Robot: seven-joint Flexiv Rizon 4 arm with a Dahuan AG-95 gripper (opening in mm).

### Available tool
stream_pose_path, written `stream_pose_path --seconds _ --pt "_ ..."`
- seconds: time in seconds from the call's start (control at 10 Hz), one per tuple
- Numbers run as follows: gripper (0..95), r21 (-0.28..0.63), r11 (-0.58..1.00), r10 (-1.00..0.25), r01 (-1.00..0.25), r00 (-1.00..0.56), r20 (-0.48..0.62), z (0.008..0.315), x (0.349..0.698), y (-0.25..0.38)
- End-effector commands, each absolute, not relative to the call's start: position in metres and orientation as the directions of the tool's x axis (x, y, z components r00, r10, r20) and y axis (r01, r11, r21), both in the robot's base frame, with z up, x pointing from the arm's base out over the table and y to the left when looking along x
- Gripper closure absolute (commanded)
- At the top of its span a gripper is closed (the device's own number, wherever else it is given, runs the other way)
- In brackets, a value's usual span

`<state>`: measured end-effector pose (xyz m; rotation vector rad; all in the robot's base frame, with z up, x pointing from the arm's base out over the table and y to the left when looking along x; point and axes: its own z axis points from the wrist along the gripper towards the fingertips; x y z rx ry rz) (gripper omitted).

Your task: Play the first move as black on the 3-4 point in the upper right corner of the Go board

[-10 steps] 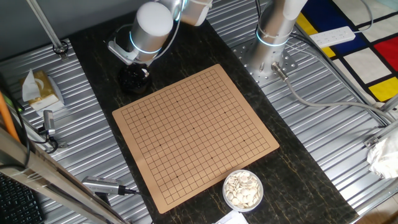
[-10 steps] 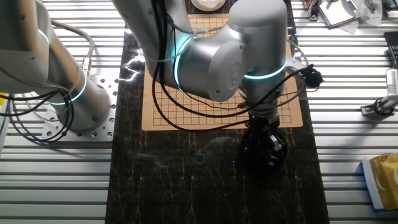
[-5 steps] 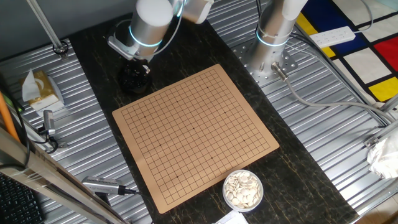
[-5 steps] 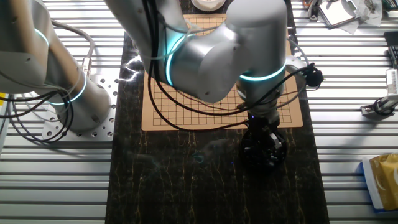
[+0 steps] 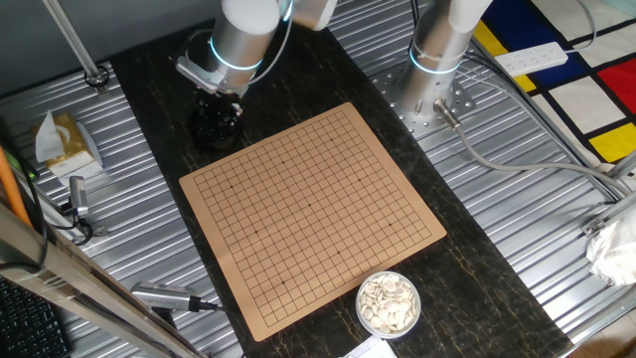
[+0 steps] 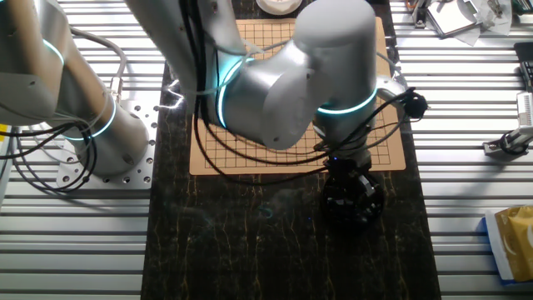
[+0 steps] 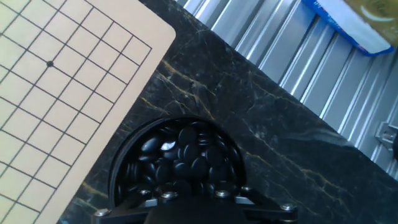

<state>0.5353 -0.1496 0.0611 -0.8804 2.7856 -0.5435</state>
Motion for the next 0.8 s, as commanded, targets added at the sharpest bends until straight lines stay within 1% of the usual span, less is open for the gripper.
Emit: stream_pose_path --seconds 0.1,0.2,0.7,0.8 --pt "57.0 -0.403 0.757 -0.585 -0.515 -0.808 -0.067 0.0577 0.5393 -0.1503" --pt "76.0 -0.401 0.758 -0.584 -0.513 -0.809 -0.068 0.0580 0.5392 -0.1502" --pt "76.0 -0.391 0.761 -0.585 -0.517 -0.808 -0.070 0.0576 0.5382 -0.1506" --pt "76.0 -0.404 0.744 -0.605 -0.532 -0.793 -0.070 0.0651 0.5391 -0.1482"
